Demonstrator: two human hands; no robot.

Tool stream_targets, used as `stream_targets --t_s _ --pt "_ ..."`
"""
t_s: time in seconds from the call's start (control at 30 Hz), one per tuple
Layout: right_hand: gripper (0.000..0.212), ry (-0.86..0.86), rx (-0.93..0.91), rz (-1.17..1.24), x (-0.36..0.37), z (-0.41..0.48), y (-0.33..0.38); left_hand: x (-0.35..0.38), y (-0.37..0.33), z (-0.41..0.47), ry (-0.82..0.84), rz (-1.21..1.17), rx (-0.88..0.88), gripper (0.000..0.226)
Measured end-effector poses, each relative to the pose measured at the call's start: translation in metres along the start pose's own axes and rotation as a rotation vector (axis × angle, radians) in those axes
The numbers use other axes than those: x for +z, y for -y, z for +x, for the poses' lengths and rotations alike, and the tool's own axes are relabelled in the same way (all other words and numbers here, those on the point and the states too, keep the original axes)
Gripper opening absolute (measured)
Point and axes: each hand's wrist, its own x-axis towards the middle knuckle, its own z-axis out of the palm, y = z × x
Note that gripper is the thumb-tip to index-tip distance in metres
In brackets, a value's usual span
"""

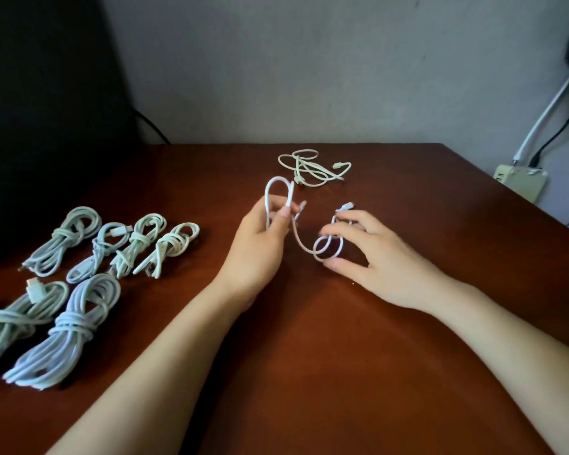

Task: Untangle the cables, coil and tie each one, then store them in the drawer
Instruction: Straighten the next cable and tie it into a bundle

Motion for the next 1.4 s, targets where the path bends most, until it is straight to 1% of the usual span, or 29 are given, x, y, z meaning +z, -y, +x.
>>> stream_targets --t_s 0.07,0.1,0.17,0.23,0.3,0.37,0.43,0.5,0.57,0.67,0.73,0.8,0.83,0.9,0.93,0.97,1.03,1.1,1.13,1.23,1.4 --pt "0.021 -0.046 -0.080 0.130 0.002 0.000 0.007 -0.002 -0.007 -0.002 0.022 -0.330 -0.081 0.021" --pt "0.019 -0.077 -0.121 0.160 0.003 0.000 0.008 -0.004 -0.010 -0.002 0.038 -0.453 -0.097 0.021" --pt "0.021 -0.175 -0.188 0.139 0.003 0.001 0.008 -0.007 -0.013 -0.001 0.022 -0.593 -0.100 0.021" --pt "0.015 -0.323 -0.221 0.115 0.001 0.003 0.006 -0.010 -0.014 0.002 -0.063 -0.630 -0.117 0.022" --pt "0.014 -0.473 -0.203 0.091 -0.003 0.005 0.001 -0.012 -0.014 0.005 -0.158 -0.585 -0.109 0.023" --pt "0.025 -0.562 -0.138 0.059 -0.009 0.006 -0.003 -0.015 -0.011 0.008 -0.257 -0.459 -0.083 0.025" --pt "0.035 -0.576 -0.090 0.082 -0.013 0.006 -0.004 -0.018 -0.004 0.010 -0.336 -0.302 -0.048 0.027" --pt "0.039 -0.567 -0.064 0.164 -0.015 0.004 0.000 -0.021 0.000 0.011 -0.378 -0.211 -0.021 0.027" --pt "0.038 -0.562 -0.040 0.314 -0.018 0.003 0.005 -0.023 0.002 0.012 -0.442 -0.190 -0.012 0.028" --pt "0.029 -0.607 -0.017 0.664 -0.023 0.006 0.008 -0.028 0.002 0.015 -0.534 -0.140 0.008 0.028" --pt "0.027 -0.655 0.080 0.817 -0.026 0.010 0.003 -0.029 0.003 0.015 -0.557 -0.100 0.033 0.028" --pt "0.030 -0.667 0.230 0.844 -0.025 0.013 -0.005 -0.027 0.004 0.015 -0.546 -0.043 0.049 0.027" --pt "0.028 -0.663 0.295 0.824 -0.024 0.012 -0.007 -0.027 0.005 0.015 -0.526 -0.010 0.054 0.025" --pt "0.020 -0.616 0.375 0.752 -0.019 0.013 -0.012 -0.025 0.007 0.015 -0.471 0.071 0.073 0.017" --pt "0.022 -0.577 0.402 0.706 -0.017 0.014 -0.014 -0.025 0.007 0.015 -0.443 0.126 0.077 0.011" --pt "0.029 -0.538 0.409 0.665 -0.014 0.014 -0.016 -0.024 0.008 0.014 -0.419 0.194 0.074 0.009" --pt "0.039 -0.483 0.373 0.631 -0.011 0.014 -0.015 -0.021 0.007 0.011 -0.365 0.375 0.078 0.015" --pt "0.039 -0.447 0.325 0.620 -0.010 0.012 -0.011 -0.018 0.007 0.006 -0.308 0.566 0.142 0.024" --pt "0.037 -0.441 0.304 0.622 -0.010 0.011 -0.009 -0.016 0.006 0.004 -0.278 0.625 0.184 0.025" --pt "0.031 -0.454 0.228 0.670 -0.011 0.008 0.000 -0.010 0.006 -0.001 -0.152 0.679 0.262 0.020" --pt "0.026 -0.465 0.135 0.771 -0.012 0.004 0.014 -0.002 0.007 -0.006 -0.007 0.784 0.367 0.038"
